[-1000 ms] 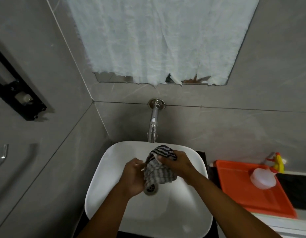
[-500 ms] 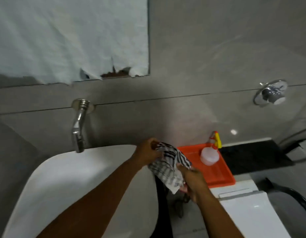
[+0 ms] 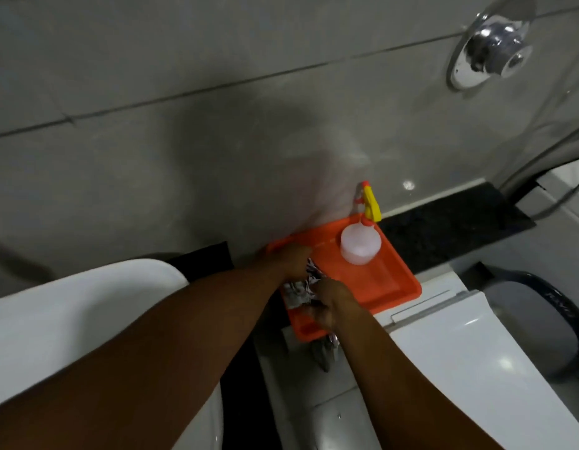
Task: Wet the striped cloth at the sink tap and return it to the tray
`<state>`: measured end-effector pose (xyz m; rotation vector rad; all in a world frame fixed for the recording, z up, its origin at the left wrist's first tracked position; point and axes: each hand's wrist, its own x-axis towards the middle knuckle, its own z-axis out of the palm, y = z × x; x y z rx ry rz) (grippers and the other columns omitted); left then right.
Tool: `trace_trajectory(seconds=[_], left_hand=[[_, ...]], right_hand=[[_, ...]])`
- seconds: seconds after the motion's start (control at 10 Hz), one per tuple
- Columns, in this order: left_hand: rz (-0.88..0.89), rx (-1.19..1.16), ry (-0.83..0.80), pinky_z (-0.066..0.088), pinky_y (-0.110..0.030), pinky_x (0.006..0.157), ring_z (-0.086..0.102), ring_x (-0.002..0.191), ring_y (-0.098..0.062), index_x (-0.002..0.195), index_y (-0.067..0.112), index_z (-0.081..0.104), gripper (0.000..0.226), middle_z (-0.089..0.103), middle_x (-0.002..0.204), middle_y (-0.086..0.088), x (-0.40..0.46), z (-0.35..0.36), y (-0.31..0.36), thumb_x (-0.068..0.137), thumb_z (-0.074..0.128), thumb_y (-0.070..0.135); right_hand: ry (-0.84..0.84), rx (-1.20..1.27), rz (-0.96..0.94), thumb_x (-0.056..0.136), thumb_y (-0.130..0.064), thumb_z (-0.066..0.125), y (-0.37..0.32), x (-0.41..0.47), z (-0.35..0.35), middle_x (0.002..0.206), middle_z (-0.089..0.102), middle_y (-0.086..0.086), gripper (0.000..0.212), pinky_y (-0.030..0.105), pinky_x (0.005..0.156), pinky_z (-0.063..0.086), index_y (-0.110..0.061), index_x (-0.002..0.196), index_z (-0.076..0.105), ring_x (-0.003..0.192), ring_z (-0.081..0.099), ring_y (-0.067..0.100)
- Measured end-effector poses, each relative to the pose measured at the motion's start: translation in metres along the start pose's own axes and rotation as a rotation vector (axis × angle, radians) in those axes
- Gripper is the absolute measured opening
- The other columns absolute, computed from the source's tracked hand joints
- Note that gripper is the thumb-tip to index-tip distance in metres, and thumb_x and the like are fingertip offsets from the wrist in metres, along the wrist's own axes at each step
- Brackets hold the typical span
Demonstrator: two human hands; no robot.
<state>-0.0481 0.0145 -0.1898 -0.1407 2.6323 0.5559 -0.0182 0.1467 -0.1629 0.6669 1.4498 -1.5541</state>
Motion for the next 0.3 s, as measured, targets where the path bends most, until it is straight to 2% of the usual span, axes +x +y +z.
trace_trajectory(seconds=[0.1,0.2,0.3], left_hand=[[0.024,-0.002,-0.019,0.046,-0.044,0.099,0.058,0.115,-0.035,0.115,0.007,0.061,0.035,0.062,0.126,-0.017,-0.012,0.001,0.003,0.083,0.065,0.019],[0.040,0.007,0.023,0.046,-0.037,0.083,0.061,0.104,-0.040,0.098,0.001,0.062,0.020,0.065,0.114,-0.023,-0.045,-0.034,0.009,0.079,0.061,0.006],[0.063,-0.015,0.118,0.048,-0.040,0.096,0.057,0.115,-0.038,0.116,0.000,0.059,0.041,0.059,0.127,-0.024,-0.084,-0.074,0.009,0.078,0.066,0.014]], right_hand=[[-0.024,-0.095,0.009,0.102,-0.001,0.034,0.006,-0.005,-0.002,0.117,0.065,0.026,0.035,0.049,0.106,0.047,0.010,0.122,0.060,0.108,0.063,0.037],[-0.011,-0.252,0.000,0.101,-0.014,0.043,-0.004,-0.036,0.009,0.141,0.056,0.023,0.039,0.050,0.107,0.047,0.001,0.136,0.052,0.129,0.055,0.039],[0.046,-0.341,-0.188,0.093,-0.017,0.059,-0.025,-0.072,0.027,0.137,0.058,0.023,0.032,0.046,0.099,0.053,-0.004,0.123,0.061,0.125,0.058,0.040]])
